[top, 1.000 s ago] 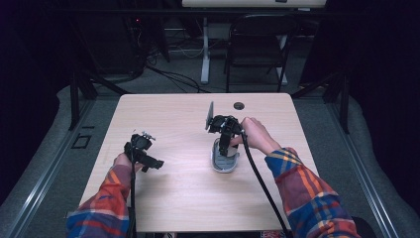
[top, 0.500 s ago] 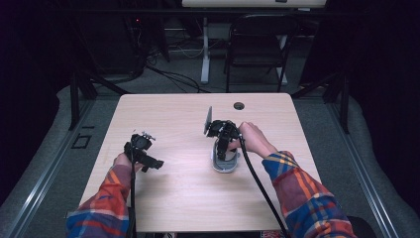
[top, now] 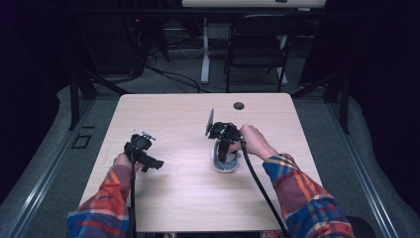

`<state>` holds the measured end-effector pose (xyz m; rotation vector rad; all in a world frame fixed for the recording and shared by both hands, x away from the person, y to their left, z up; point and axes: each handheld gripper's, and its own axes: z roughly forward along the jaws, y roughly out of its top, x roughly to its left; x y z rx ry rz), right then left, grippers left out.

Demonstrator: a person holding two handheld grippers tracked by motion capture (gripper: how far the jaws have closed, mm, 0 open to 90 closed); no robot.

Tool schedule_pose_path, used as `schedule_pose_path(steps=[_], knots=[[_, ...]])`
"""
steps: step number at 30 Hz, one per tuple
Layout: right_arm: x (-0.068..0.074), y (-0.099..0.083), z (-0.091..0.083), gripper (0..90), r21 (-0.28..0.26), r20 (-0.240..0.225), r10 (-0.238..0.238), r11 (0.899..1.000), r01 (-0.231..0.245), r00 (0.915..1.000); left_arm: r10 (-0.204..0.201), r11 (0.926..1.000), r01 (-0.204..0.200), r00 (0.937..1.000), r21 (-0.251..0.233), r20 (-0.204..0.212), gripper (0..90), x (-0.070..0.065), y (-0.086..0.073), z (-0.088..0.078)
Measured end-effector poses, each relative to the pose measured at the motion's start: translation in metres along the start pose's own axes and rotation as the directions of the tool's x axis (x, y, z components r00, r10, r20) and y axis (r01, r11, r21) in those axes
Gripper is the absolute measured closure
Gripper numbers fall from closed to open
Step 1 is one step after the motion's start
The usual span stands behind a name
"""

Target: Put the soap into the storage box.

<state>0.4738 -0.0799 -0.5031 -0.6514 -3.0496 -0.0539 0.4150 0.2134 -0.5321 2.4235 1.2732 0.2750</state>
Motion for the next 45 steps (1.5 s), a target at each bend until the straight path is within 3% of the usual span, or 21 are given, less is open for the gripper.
schedule_pose_path(steps=[7,20,30,33,45], knots=[[-0.002,-0.006,-0.003,22.1,-0.03,-0.008,0.005,1.0,-0.005,1.0,0.001,1.0,-0.001,1.0,0.001,-0.002,0.0,0.0,0.0,0.0],[-0.001,-0.031,-0.032,13.2,-0.107,0.025,0.028,0.994,-0.025,0.9993,0.0,1.0,0.0,1.0,0.004,-0.003,0.0,-0.001,0.0,0.0],[0.005,-0.059,-0.056,10.7,-0.164,0.061,0.048,0.986,-0.038,0.997,0.0,1.0,0.0,1.0,0.004,-0.006,0.0,-0.001,0.001,0.0],[0.004,-0.068,-0.061,8.8,-0.158,0.06,0.058,0.986,-0.047,0.9966,0.0,1.0,0.0,1.0,0.003,-0.005,0.0,-0.001,0.001,0.0],[-0.001,-0.111,-0.062,4.9,-0.185,0.069,0.118,0.977,-0.103,0.9907,0.001,1.0,-0.001,1.0,0.004,-0.007,0.0,-0.001,0.001,0.0]])
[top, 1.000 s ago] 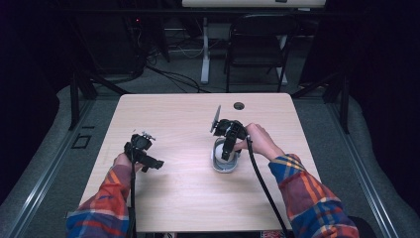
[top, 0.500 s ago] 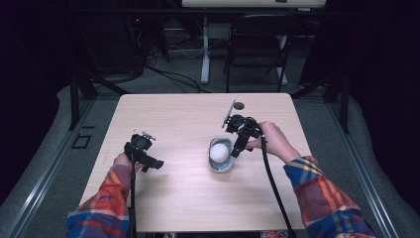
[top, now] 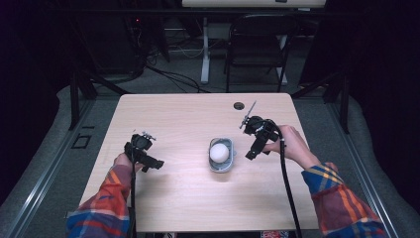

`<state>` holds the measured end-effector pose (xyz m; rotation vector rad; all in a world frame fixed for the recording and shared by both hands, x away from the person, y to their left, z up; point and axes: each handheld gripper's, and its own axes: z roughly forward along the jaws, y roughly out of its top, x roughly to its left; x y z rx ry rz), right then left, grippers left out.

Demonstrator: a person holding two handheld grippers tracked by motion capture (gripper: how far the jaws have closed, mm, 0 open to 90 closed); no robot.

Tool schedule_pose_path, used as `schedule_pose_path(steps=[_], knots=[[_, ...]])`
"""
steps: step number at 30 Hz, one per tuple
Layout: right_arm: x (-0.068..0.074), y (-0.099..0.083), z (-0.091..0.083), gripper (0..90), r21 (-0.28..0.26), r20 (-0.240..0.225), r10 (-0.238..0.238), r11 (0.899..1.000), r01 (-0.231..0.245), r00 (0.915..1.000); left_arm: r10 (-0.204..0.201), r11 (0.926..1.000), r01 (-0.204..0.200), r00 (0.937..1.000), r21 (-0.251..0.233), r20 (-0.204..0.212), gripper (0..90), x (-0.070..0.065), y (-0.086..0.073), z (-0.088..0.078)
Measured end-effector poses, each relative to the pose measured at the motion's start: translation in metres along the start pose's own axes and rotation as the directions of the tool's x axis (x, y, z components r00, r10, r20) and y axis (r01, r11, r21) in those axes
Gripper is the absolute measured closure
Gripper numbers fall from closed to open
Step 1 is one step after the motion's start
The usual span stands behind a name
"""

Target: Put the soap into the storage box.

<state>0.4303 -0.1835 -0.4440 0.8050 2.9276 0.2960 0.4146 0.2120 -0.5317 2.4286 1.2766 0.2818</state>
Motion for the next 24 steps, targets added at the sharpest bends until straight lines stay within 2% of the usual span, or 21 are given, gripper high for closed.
schedule_pose_path(steps=[4,9,10,11,14,18,19,24], knots=[[-0.002,-0.015,0.002,0.0,0.0,0.017,0.026,1.0,-0.026,0.9995,0.001,1.0,-0.001,1.0,0.003,-0.001,0.0,0.0,0.0,0.0],[-0.005,-0.034,0.005,0.0,-0.004,0.017,0.063,0.998,-0.063,0.9979,0.003,1.0,-0.002,1.0,0.001,-0.001,0.0,-0.001,0.0,0.0],[-0.006,-0.037,0.004,0.0,0.013,0.028,0.059,0.998,-0.06,0.9978,0.002,1.0,-0.002,1.0,0.0,-0.002,0.0,-0.001,0.0,0.0],[-0.006,-0.041,0.006,0.0,0.002,0.013,0.072,0.997,-0.072,0.9973,0.002,1.0,-0.002,1.0,0.0,-0.001,0.0,-0.001,0.0,0.0],[-0.007,-0.05,0.007,0.0,0.027,0.035,0.074,0.997,-0.074,0.9967,0.001,1.0,-0.001,1.0,0.001,-0.001,0.0,-0.001,0.0,0.0],[-0.007,-0.063,0.009,0.0,0.024,0.047,0.094,0.995,-0.095,0.9945,-0.001,1.0,0.001,1.0,-0.006,0.003,0.0,-0.001,0.0,0.0],[-0.006,-0.067,0.011,0.0,0.005,0.036,0.114,0.993,-0.114,0.9928,-0.001,1.0,0.001,1.0,-0.006,0.004,0.0,-0.001,0.0,0.0],[-0.006,-0.082,0.016,0.0,0.034,0.047,0.123,0.992,-0.124,0.9914,-0.002,1.0,0.002,1.0,-0.006,0.003,0.0,-0.001,0.0,0.0]])
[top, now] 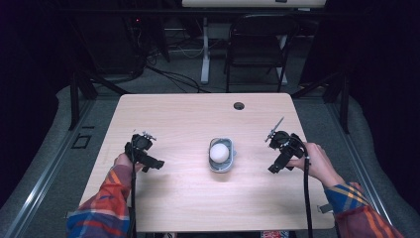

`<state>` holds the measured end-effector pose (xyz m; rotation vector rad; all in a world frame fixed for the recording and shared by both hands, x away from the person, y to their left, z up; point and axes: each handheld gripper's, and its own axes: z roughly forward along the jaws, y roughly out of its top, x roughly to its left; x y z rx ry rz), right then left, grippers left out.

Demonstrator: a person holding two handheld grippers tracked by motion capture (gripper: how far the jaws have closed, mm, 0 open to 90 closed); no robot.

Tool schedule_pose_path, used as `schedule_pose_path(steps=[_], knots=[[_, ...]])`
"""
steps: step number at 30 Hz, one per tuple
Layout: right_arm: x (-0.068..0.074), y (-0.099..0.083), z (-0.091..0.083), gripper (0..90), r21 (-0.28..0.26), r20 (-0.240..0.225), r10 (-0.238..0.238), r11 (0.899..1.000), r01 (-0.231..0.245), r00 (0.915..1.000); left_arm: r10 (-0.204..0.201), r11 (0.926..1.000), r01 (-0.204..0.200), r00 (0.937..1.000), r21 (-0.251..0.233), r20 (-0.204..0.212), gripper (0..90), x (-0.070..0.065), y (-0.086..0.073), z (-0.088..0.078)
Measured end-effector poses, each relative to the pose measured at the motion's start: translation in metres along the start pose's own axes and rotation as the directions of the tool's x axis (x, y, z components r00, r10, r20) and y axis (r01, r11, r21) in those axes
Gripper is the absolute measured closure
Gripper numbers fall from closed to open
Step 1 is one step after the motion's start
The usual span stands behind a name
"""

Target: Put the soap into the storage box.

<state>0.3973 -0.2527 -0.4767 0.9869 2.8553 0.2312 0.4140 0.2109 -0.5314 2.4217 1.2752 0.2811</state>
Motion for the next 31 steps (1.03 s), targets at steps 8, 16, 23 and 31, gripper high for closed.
schedule_pose_path(steps=[8,16,23,31], knots=[[0.0,-0.019,0.012,0.0,0.011,-0.005,0.031,0.999,-0.031,0.9995,0.002,1.0,-0.002,1.0,0.0,-0.002,0.0,0.0,0.0,0.0],[0.007,-0.036,0.024,0.0,-0.002,0.02,0.043,0.999,-0.043,0.9989,0.006,1.0,-0.006,1.0,-0.002,0.002,0.0,0.0,0.0,0.001],[0.011,-0.051,0.042,0.0,-0.008,0.044,0.093,0.996,-0.093,0.9947,0.012,0.9999,-0.012,0.9999,-0.008,0.005,0.0,-0.001,0.0,0.0],[0.006,-0.05,0.045,0.0,0.02,0.05,0.084,0.996,-0.085,0.9952,0.013,0.9999,-0.013,0.9999,-0.003,0.004,0.0,-0.001,0.001,0.001]])
